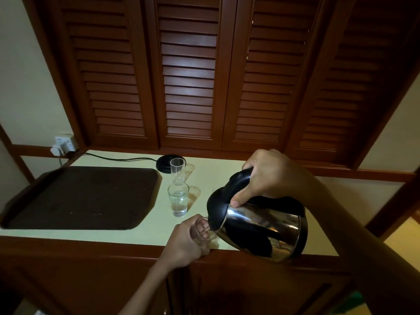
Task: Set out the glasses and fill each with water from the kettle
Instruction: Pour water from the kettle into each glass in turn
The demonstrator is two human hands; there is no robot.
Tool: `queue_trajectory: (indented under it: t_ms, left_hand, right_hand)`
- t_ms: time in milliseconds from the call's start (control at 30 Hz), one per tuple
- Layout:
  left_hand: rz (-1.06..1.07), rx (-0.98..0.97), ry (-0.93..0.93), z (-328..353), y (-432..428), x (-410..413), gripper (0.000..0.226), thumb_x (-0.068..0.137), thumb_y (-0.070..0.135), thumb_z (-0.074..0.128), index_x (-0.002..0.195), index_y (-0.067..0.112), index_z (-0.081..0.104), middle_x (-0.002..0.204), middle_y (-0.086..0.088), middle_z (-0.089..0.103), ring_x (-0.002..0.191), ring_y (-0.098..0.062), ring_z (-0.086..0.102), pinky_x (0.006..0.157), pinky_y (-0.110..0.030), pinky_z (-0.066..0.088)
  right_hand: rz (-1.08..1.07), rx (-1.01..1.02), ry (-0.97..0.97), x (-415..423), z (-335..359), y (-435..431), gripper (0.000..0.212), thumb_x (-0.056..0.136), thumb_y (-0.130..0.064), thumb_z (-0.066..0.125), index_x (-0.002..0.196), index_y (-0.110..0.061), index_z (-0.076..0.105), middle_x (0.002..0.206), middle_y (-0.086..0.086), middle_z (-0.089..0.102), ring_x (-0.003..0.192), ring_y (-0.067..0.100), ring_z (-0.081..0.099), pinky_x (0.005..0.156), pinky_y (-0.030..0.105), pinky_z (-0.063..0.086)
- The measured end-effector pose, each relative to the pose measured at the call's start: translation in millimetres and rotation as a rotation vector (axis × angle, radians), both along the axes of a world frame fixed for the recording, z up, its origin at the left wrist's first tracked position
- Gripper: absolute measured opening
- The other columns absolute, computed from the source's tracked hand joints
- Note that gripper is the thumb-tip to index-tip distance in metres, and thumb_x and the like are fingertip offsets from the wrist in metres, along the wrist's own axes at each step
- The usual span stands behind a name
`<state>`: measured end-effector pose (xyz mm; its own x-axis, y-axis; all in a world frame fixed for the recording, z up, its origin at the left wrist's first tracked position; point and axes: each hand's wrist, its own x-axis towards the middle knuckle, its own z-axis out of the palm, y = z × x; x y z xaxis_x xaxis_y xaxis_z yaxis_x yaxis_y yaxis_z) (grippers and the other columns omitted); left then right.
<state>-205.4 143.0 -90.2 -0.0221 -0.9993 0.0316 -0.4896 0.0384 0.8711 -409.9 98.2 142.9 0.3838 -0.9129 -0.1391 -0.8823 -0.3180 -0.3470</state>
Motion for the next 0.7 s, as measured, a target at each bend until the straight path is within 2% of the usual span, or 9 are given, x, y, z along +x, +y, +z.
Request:
queue_trajectory:
  t_ms: [233, 400, 467, 567, 700]
  left_hand:
    - [-0.001, 0.003, 0.008, 1.7, 0.2, 0.4, 0.047, 0.059, 0.016, 0.086, 0.101, 0.029, 0.068, 0.094, 0.009, 0.078, 0.087, -0.009, 0.074, 0.074, -0.030, 0.062]
    - [0.011, 0.001, 0.002, 2.2, -0.5, 2.3, 0.049, 0.058, 0.016, 0.086, 0.101, 0.030, 0.069, 0.094, 0.009, 0.078, 0.087, -0.010, 0.075, 0.076, -0.033, 0.063]
    - [0.007, 0.002, -0.002, 2.3, -0.9, 3.0, 0.048, 0.059, 0.014, 0.086, 0.101, 0.029, 0.069, 0.094, 0.009, 0.078, 0.087, -0.011, 0.075, 0.076, -0.033, 0.062]
    - [-0.002, 0.001, -0.011, 2.9, -1.2, 3.2, 0.048, 0.059, 0.015, 0.087, 0.101, 0.029, 0.069, 0.095, 0.010, 0.077, 0.087, -0.009, 0.074, 0.074, -0.028, 0.062]
    - [-0.015, 0.009, -0.011, 4.4, 0.1, 2.9, 0.043, 0.059, 0.016, 0.087, 0.094, 0.031, 0.067, 0.092, 0.014, 0.076, 0.084, -0.006, 0.073, 0.065, -0.017, 0.056]
  right_hand:
    - [-0.005, 0.012, 0.020, 4.5, 0.3, -5.7, 0.044, 0.041, -0.061, 0.099, 0.068, -0.030, 0.081, 0.064, -0.021, 0.076, 0.072, 0.006, 0.073, 0.057, 0.026, 0.053]
    - [-0.007, -0.007, 0.046, 7.4, 0.5, -7.1, 0.052, 0.040, -0.063, 0.098, 0.075, -0.029, 0.082, 0.065, -0.023, 0.075, 0.071, 0.005, 0.071, 0.062, 0.028, 0.059]
    - [-0.014, -0.011, 0.053, 7.9, 0.5, -7.6, 0.052, 0.040, -0.063, 0.098, 0.077, -0.029, 0.083, 0.067, -0.016, 0.078, 0.073, 0.006, 0.072, 0.065, 0.030, 0.061]
    - [-0.014, -0.001, 0.061, 8.5, 0.9, -8.3, 0.051, 0.044, -0.060, 0.099, 0.079, -0.027, 0.082, 0.074, -0.009, 0.080, 0.078, 0.009, 0.073, 0.073, 0.034, 0.063]
    - [-0.007, 0.009, 0.064, 9.0, 0.8, -8.7, 0.050, 0.047, -0.057, 0.100, 0.082, -0.026, 0.083, 0.075, -0.009, 0.079, 0.079, 0.009, 0.071, 0.067, 0.029, 0.058]
